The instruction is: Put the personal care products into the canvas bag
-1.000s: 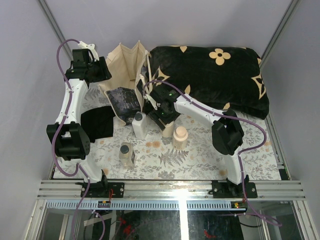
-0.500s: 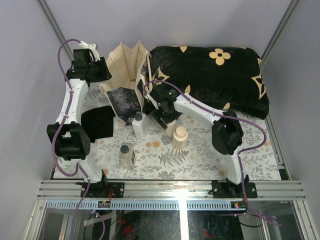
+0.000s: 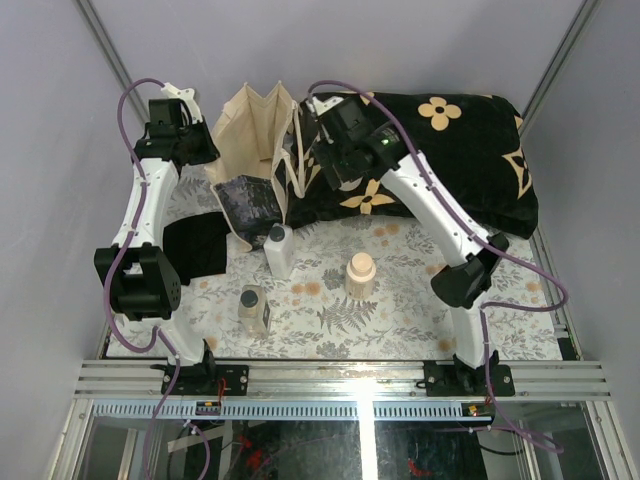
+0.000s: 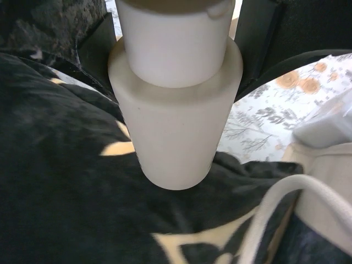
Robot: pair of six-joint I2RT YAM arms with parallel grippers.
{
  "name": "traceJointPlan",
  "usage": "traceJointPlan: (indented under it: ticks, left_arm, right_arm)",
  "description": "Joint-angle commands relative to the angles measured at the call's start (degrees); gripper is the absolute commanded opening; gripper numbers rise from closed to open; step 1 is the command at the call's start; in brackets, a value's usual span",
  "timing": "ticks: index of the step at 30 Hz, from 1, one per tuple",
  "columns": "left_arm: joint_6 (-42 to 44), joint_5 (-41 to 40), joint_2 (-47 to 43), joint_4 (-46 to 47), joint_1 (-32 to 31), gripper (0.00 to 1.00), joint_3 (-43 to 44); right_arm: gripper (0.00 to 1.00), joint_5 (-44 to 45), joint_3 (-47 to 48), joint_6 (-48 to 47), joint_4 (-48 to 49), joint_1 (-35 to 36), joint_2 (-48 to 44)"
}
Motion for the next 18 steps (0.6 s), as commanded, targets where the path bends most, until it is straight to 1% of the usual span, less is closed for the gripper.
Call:
traceJointPlan:
  ticks: [1, 4, 7, 12, 18]
  left_arm:
    - [0.2, 1.7, -0.5, 3.2, -0.6, 0.08, -0.6]
    - [0.4, 2.1, -0.3, 3.4, -0.7, 0.08, 0.0]
    - [0.5, 2.4, 0.1, 3.5, -0.8, 0.08, 0.4]
    - [0.4, 2.5, 0.0, 3.4, -1.0, 0.08, 0.8]
    - [1.0, 2.2, -0.5, 3.4, -1.1, 0.07, -0.1]
  right_arm:
    - [0.0, 9.6, -1.2, -3.0, 7.5, -0.9, -8.4]
    - [0.0, 12.9, -4.0, -6.3, 17.8, -0.9, -12.2]
    - [0.0, 11.4, -6.7, -10.3, 27.7, -0.9, -14.5]
    - [0.0, 1.2, -7.4, -13.0, 38.0, -0.9, -14.4]
    - [0.0, -10.1, -10.7, -12.8, 51.8, -0.8, -14.4]
